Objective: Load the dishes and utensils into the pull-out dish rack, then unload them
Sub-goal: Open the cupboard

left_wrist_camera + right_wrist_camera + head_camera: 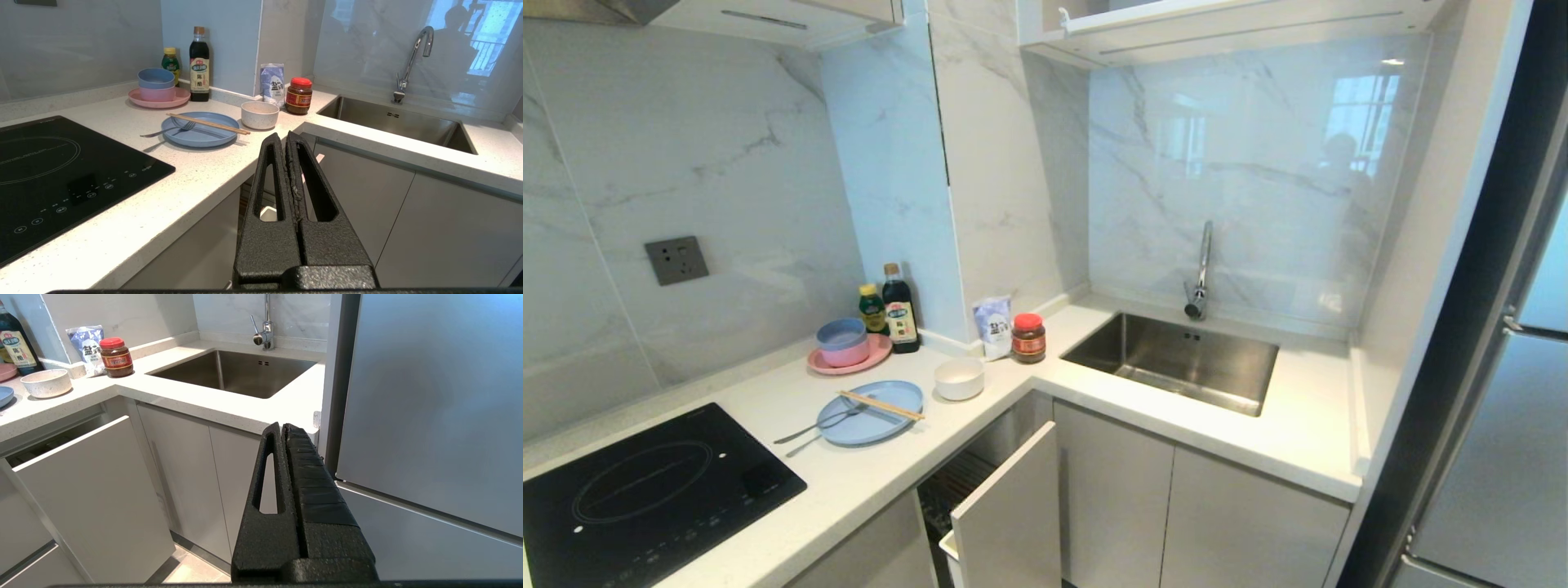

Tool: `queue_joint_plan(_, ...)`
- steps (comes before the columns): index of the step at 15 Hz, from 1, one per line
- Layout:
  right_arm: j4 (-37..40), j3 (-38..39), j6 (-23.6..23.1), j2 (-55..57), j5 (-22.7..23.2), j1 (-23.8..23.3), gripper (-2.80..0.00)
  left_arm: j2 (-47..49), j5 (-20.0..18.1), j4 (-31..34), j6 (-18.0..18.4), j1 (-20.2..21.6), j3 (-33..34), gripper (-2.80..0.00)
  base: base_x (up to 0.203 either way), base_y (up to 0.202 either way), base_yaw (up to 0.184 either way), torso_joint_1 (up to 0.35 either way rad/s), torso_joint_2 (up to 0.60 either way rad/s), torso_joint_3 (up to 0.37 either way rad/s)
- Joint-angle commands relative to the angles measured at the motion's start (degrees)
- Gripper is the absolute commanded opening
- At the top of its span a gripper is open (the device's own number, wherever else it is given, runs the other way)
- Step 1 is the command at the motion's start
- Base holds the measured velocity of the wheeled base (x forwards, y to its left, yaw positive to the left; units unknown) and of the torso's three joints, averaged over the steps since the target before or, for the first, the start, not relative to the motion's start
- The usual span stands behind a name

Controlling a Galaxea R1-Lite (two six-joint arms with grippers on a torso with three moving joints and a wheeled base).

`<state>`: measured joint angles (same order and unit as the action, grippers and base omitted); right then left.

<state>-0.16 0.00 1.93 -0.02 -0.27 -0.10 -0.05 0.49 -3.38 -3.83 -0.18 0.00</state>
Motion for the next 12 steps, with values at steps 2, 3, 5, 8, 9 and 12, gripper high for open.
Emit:
queue_joint_plan(2, -0.02, 0.09, 0.01, -0.15, 0.00, 0.01, -2.80, 0.05, 0.04, -0.05, -0.04, 0.01, 1.49, -2.80, 0.000, 0.000, 0.000, 0.000, 0.00, 0.000)
queue_joint_plan(3, -0.02, 0.09, -0.08, -0.15, 0.00, 0.01, -2.80, 0.05, 0.04, -0.05, -0.04, 0.01, 1.49, -2.80, 0.000, 0.000, 0.000, 0.000, 0.00, 0.000)
queue_joint_plan(5, -0.02, 0.09, -0.08, -0.15, 0.00, 0.01, -2.80, 0.05, 0.04, -0.02, -0.04, 0.01, 1.49, -2.80, 0.000, 0.000, 0.000, 0.000, 0.00, 0.000)
queue_joint_plan(8, -0.02, 0.09, -0.08, -0.15, 0.00, 0.01, -2.80, 0.05, 0.04, -0.04, -0.04, 0.01, 1.49, -2.80, 0.000, 0.000, 0.000, 0.000, 0.00, 0.000)
queue_joint_plan(9, -0.02, 0.09, 0.01, -0.15, 0.00, 0.01, -2.80, 0.05, 0.04, -0.05, -0.04, 0.01, 1.49, -2.80, 0.000, 0.000, 0.000, 0.000, 0.00, 0.000)
queue_joint_plan(12, -0.02, 0.09, 0.01, -0.15, 0.00, 0.10, -2.80, 0.05, 0.04, -0.05, -0.04, 0.01, 1.49, -2.80, 0.000, 0.000, 0.000, -0.015, 0.02, 0.010)
